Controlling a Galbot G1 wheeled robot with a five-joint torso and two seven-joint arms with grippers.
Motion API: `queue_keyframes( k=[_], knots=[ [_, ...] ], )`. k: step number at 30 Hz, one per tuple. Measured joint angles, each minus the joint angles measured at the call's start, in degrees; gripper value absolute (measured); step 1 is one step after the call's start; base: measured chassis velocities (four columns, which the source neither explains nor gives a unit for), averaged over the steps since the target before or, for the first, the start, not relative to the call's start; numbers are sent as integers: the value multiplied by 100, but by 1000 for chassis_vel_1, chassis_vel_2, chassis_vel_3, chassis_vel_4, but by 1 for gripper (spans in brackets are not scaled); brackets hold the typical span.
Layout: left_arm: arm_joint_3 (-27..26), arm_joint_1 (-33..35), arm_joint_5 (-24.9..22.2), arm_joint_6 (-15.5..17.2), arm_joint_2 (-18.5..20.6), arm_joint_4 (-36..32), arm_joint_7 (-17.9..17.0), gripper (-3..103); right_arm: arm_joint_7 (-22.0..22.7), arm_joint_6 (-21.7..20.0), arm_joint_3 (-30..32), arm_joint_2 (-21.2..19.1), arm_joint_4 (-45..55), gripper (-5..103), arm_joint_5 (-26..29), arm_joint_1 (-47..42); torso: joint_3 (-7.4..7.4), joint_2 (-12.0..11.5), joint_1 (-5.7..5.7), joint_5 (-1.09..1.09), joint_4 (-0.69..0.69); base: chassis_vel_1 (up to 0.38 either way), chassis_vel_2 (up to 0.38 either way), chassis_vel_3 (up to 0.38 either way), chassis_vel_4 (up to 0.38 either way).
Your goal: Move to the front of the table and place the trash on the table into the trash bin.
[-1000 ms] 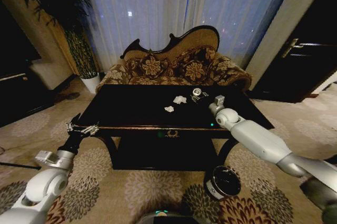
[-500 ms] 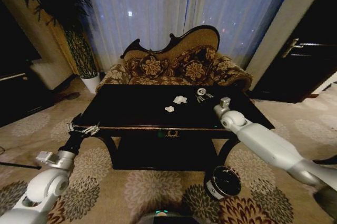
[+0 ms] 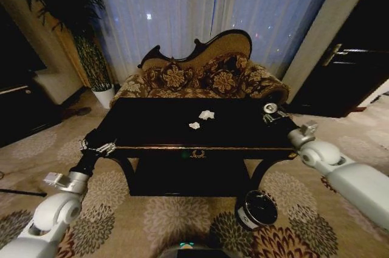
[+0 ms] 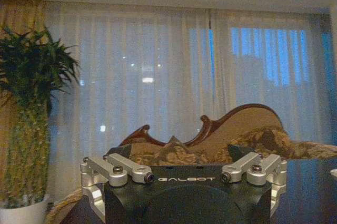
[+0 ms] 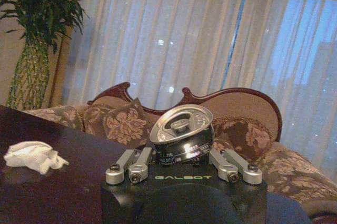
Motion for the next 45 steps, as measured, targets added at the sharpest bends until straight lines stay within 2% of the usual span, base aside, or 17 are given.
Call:
queue_keyframes(
  k=[5, 8, 9, 14, 18, 19, 23, 25, 27, 28, 32, 33, 36, 42, 45],
  knots=[
    [-151, 133, 6, -2, -115, -38, -1, 100, 4, 61, 191, 54, 43, 30, -16, -201, 0, 0, 0, -3, 0, 0, 0, 0, 0],
    [-191, 142, -7, -12, -131, -24, 1, 100, 5, 126, 858, 227, 41, 30, -84, -804, 0, 0, 0, -4, -2, 0, 0, 0, 0],
    [-194, 137, -16, -16, -131, -8, 2, 100, 4, 176, 1179, 341, 5, 30, -143, -1137, 0, 0, 0, 2, -4, 0, 0, 0, 0],
    [-196, 129, -31, -21, -125, 20, 4, 100, -5, 313, 1758, 571, -111, 30, -310, -1789, 0, 0, 0, -2, -4, 0, 0, 0, 0],
    [-204, 115, -65, -24, -100, 55, 3, 100, -117, 521, 2729, 987, -88, 30, -495, -2608, 0, 0, 0, -3, -5, 0, 0, 0, 0],
    [-204, 115, -65, -24, -100, 55, 3, 100, -117, 521, 2729, 987, -88, 30, -495, -2608, 0, 0, 0, -3, -5, 0, 0, 0, 0],
    [-205, 123, -61, -25, -110, 56, 3, 100, -215, 651, 3530, 1351, 142, 30, -587, -3208, 0, 0, 0, -4, -2, 0, 0, 0, 0],
    [-205, 123, -61, -25, -111, 54, 3, 100, -221, 665, 3632, 1404, 193, 30, -587, -3309, 0, 0, 0, -4, -2, 0, 0, 0, 0],
    [-213, 124, -60, -25, -115, 37, 3, 100, -248, 758, 3967, 1615, 371, 30, -613, -3770, 0, 0, 1, -5, -1, 0, 0, 0, 0],
    [-213, 124, -60, -25, -115, 37, 3, 100, -248, 758, 3967, 1615, 371, 30, -613, -3770, 0, 0, 1, -5, -1, 0, 0, 0, 0],
    [-199, 119, -42, -23, -128, 33, 3, 100, -320, 931, 4434, 2211, 617, 30, -665, -4461, -1, 0, 0, -3, -4, 0, 0, 0, 0],
    [-199, 119, -42, -23, -128, 33, 3, 100, -320, 931, 4434, 2211, 617, 30, -665, -4461, -1, 0, 0, -3, -4, 0, 0, 0, 0],
    [-166, 74, -25, -15, -133, 40, 4, 100, -515, 1236, 4551, 2542, 593, 30, -801, -4772, 0, 0, 0, -3, -4, 0, 0, 0, 0],
    [-158, 63, -26, -11, -130, 49, 4, 100, -732, 1586, 4532, 2841, 437, 30, -1071, -4997, 0, 0, 1, -5, -2, 0, 0, 0, 0],
    [-139, 62, -22, -10, -141, 56, 4, 100, -807, 1792, 4286, 3059, 226, 30, -1357, -5040, 0, 0, 0, -3, -3, 0, 0, 0, 0]
  ],
)
